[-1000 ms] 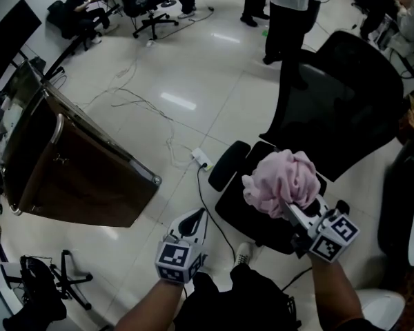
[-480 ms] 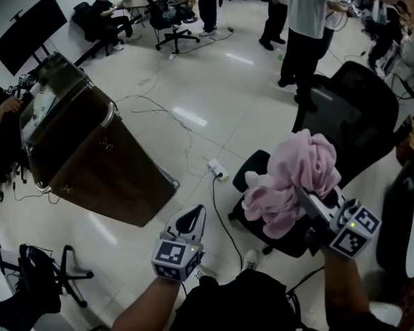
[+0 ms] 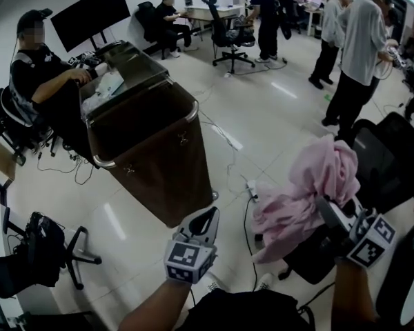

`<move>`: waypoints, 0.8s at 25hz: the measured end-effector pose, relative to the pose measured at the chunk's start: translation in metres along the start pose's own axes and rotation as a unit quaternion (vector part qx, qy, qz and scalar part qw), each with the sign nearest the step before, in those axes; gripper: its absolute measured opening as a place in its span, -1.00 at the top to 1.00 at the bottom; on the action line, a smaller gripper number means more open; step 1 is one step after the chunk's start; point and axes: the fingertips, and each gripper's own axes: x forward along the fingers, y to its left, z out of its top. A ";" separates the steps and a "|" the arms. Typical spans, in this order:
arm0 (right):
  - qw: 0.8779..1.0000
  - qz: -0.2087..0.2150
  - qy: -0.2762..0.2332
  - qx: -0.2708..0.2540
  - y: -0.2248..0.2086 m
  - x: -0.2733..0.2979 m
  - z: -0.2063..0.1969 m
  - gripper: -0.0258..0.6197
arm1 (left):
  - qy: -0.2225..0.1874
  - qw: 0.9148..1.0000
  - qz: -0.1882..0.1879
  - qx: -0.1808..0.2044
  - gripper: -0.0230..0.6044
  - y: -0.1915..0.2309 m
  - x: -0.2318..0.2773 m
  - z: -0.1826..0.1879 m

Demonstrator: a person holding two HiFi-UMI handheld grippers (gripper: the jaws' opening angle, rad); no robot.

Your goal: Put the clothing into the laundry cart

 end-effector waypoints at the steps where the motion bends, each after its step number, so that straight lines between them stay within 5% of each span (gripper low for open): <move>1: 1.000 0.011 0.000 -0.003 0.008 0.011 0.000 0.35 | -0.004 1.000 0.009 0.000 0.93 0.011 -0.008 0.002; 13: 0.996 0.087 0.028 -0.012 0.084 0.159 -0.033 0.35 | -0.051 0.994 0.095 -0.003 0.93 0.135 -0.088 0.042; 20: 0.991 0.130 0.011 -0.006 0.120 0.223 -0.001 0.35 | -0.071 0.988 0.134 0.011 0.93 0.186 -0.117 0.072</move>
